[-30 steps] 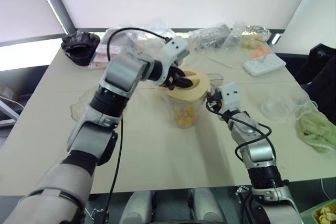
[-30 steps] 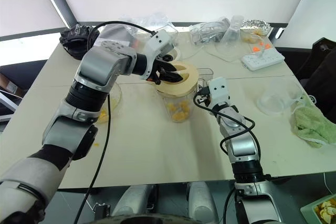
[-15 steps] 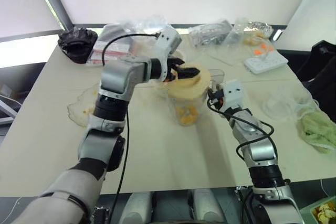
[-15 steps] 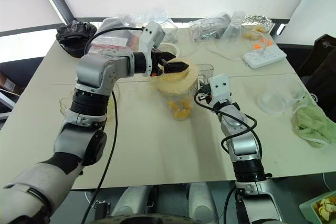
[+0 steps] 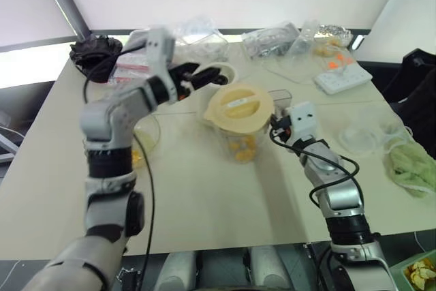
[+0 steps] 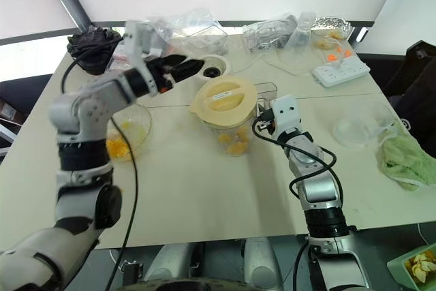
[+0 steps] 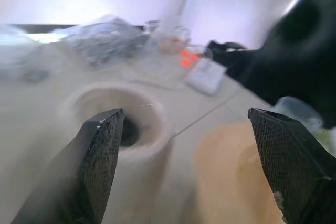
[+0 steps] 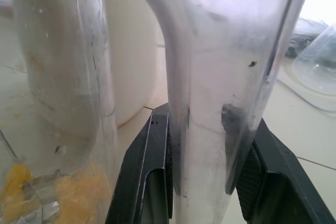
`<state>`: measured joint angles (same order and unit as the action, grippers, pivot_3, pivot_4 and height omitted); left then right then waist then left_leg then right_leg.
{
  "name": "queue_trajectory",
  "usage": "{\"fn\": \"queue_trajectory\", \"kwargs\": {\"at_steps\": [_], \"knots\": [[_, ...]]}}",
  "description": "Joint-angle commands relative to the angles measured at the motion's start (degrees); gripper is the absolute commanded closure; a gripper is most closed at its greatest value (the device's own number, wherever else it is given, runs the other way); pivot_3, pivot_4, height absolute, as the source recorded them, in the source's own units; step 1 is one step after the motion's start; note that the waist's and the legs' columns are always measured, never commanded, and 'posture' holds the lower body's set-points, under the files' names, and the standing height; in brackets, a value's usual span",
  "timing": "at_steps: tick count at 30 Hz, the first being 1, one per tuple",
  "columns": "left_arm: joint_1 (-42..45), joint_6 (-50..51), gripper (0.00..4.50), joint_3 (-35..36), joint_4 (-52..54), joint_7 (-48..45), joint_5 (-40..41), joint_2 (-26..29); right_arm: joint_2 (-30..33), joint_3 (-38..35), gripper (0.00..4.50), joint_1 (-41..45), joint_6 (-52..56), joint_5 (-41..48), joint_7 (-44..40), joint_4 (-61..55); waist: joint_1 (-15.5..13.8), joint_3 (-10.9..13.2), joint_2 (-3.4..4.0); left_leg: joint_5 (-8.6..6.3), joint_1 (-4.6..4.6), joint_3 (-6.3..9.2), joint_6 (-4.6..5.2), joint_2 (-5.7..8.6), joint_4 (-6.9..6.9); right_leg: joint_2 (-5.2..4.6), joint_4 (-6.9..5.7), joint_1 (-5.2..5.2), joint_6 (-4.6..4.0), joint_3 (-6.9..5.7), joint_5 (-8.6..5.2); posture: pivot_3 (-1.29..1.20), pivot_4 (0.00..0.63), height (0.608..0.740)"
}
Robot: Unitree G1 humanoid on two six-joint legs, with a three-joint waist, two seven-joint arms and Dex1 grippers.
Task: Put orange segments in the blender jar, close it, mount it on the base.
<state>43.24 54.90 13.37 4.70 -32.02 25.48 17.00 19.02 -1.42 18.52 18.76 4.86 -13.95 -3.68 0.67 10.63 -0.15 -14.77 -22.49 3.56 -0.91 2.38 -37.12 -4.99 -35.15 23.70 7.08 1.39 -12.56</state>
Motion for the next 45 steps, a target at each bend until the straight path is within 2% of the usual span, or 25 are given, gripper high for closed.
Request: {"fn": "queue_trajectory", "kwargs": {"at_steps": [1, 7, 12, 14, 20, 23, 27, 35, 45], "knots": [[-5.7, -2.3, 0.60, 2.7, 9.8, 1.5, 1.3, 2.7, 1.6, -4.9, 3.51, 1.4, 3.1, 2.3, 0.2, -5.6, -0.1, 0.1, -0.10, 0.00, -0.02, 0.00, 0.00, 0.01, 0.00, -0.02, 0.02, 0.00, 0.00, 0.00, 0.00, 0.00, 0.150, 0.740], [-22.7, -5.2, 0.60, 1.0, 21.9, 1.6, 2.3, 4.8, 4.5, -12.7, 3.51, 5.7, 11.4, 7.6, 0.5, -9.3, 0.0, 0.2, -0.17, -0.01, -0.11, -0.07, 0.00, -0.01, 0.05, -0.04, 0.04, 0.13, -0.04, 0.04, 0.00, 0.00, 0.150, 0.740], [-35.3, -11.5, 0.60, -4.8, 23.8, 1.6, -0.4, 4.0, 8.4, -18.4, 3.51, 14.8, 18.8, 11.6, 1.3, -8.3, 0.0, 0.2, -0.12, 0.06, -0.50, -0.17, -0.09, -0.10, -0.01, 0.00, 0.00, 0.64, -0.39, 0.08, 0.03, 0.00, 0.150, 0.740], [-39.1, -16.2, 0.60, -8.5, 22.0, 0.3, -3.4, 5.1, 10.1, -18.5, 3.51, 21.6, 21.0, 11.9, 2.0, -5.8, 0.1, 0.2, -0.11, 0.07, -0.55, -0.18, -0.10, -0.11, -0.03, 0.02, -0.01, 0.67, -0.43, 0.07, 0.03, 0.00, 0.150, 0.740], [-40.6, -22.7, 0.60, -13.1, 19.0, 0.4, -6.2, 4.5, 10.6, -16.5, 3.51, 37.8, 20.6, 11.2, 2.8, 5.5, 0.1, 0.2, -0.10, 0.08, -0.68, -0.22, -0.09, -0.15, -0.05, 0.05, 0.02, 0.81, -0.51, 0.06, 0.05, 0.00, 0.150, 0.740], [-40.7, -27.6, 0.60, -14.5, 16.0, 0.0, -8.6, 4.8, 7.4, -13.7, 3.51, 45.8, 17.8, 10.5, 2.7, 12.7, 0.6, 0.2, -0.06, 0.07, -0.70, -0.32, -0.08, -0.16, -0.01, 0.04, 0.01, 0.88, -0.50, 0.09, 0.07, 0.00, 0.150, 0.740], [-40.6, -30.3, 0.60, -16.2, 15.2, 1.6, -10.2, 3.2, 2.2, -10.1, 3.51, 52.2, 12.5, 8.9, 2.2, 22.1, 0.6, 0.2, -0.05, 0.08, -0.79, -0.31, -0.08, -0.17, 0.04, 0.07, -0.05, 1.02, -0.32, 0.08, 0.20, 0.00, 0.150, 0.740], [-42.7, -31.1, 0.60, -17.1, 17.7, 4.9, -11.7, 1.4, -4.4, -7.0, 3.51, 57.4, 1.7, 6.3, 2.5, 38.3, -0.2, 0.3, -0.06, 0.08, -0.97, -0.18, -0.09, -0.11, 0.04, 0.01, -0.06, 1.13, -0.31, 0.01, 0.21, 0.00, 0.150, 0.740], [-44.4, -31.9, 0.60, -17.2, 18.7, 6.7, -13.1, 1.6, -5.3, -6.2, 3.51, 57.2, -6.9, 3.0, 4.0, 50.0, 0.6, 0.3, -0.04, 0.08, -0.96, -0.23, -0.10, -0.09, 0.06, 0.12, -0.12, 1.21, -0.34, 0.01, 0.23, 0.00, 0.150, 0.740]]}}
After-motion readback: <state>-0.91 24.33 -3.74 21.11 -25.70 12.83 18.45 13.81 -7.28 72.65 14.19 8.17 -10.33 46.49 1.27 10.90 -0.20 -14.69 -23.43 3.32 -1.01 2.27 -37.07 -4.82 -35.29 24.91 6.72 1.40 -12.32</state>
